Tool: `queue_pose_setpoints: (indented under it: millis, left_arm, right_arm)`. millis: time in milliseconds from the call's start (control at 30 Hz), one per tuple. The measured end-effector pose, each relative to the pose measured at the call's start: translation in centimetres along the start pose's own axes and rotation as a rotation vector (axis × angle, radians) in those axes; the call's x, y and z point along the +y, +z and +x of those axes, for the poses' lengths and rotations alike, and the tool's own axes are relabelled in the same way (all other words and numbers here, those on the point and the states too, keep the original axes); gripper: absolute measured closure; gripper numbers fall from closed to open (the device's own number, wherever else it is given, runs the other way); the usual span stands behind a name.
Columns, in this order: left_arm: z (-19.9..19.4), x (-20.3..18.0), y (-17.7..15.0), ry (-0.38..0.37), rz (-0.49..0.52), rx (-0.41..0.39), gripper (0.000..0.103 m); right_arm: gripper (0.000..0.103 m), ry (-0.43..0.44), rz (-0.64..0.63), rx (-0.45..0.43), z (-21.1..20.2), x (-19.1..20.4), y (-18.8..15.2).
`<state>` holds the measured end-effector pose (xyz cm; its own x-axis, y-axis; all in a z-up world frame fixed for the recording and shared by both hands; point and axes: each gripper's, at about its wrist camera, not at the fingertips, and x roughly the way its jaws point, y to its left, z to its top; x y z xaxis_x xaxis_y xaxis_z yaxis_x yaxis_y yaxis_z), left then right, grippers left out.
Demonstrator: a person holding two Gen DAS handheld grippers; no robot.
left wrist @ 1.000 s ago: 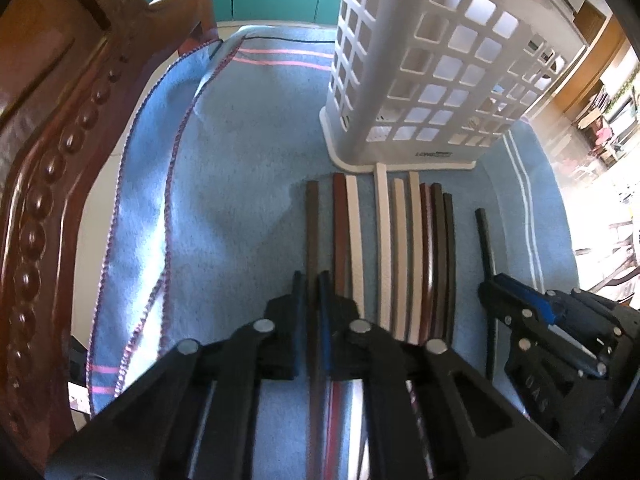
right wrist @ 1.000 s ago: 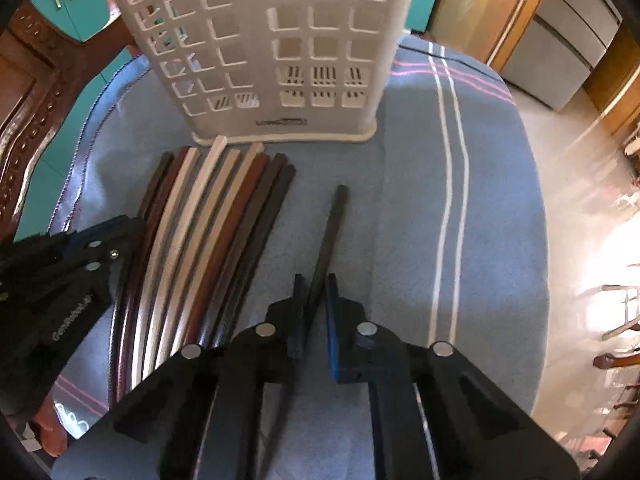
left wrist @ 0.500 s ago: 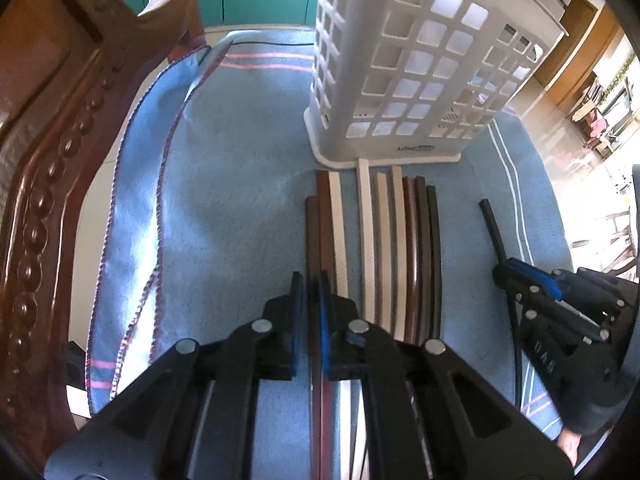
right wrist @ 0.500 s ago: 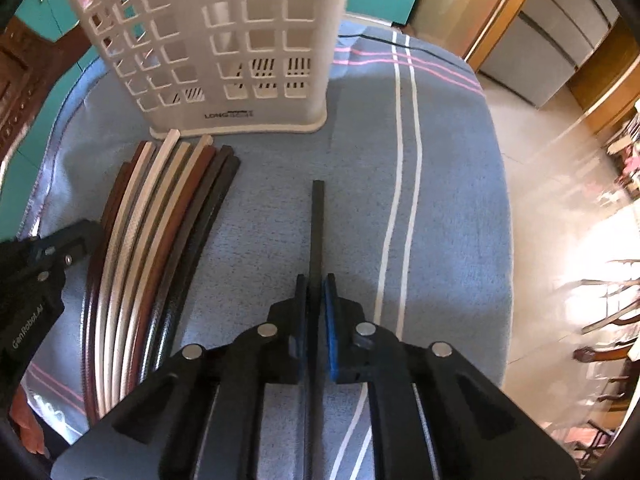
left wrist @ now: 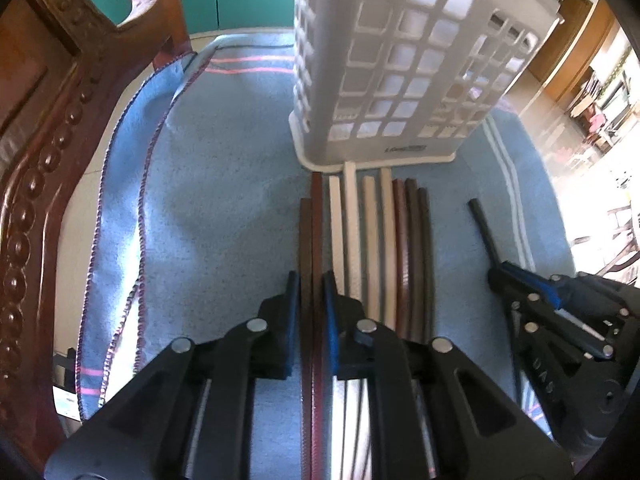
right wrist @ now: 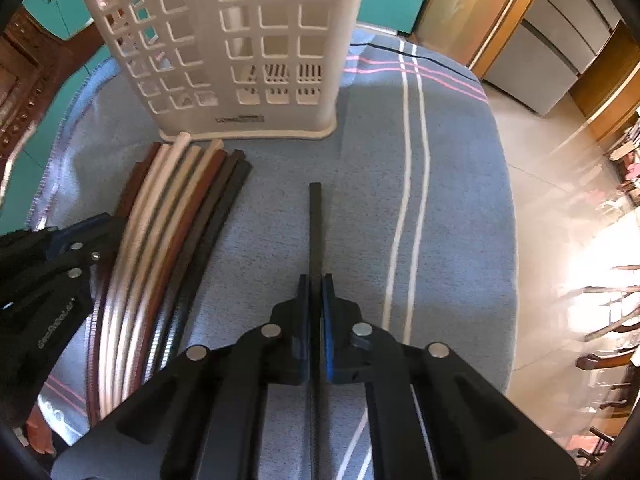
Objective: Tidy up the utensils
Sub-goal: 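Lift both held chopsticks upright and carry them over the white caddy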
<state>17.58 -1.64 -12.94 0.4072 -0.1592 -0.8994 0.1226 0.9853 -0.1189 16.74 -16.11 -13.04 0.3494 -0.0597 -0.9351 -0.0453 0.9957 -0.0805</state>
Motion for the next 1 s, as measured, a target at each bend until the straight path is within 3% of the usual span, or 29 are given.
queue_pose_setpoints:
  millis: [433, 600, 933, 1000]
  left_arm:
    - [-7.2, 0.2, 0.5, -0.097, -0.005, -0.189, 0.09]
    - [-11.3, 1.2, 0.5, -0.152, -0.001, -0.266, 0.09]
    - [-17.9, 2.6, -0.2, -0.212, -0.025, -0.417, 0.096]
    - [-17.7, 2.6, -0.2, -0.208, -0.022, -0.421, 0.096]
  right_arm:
    - [0.096, 0.07, 0.033, -0.135, -6.3, -1.8, 0.2]
    - [0.096, 0.141, 0.025, -0.19, -10.1, -3.1, -0.3]
    - [0.096, 0.215, 0.029, -0.363, -17.6, -5.0, -2.2]
    - [0.096, 0.212, 0.026, -0.383, -18.2, -5.0, -2.3]
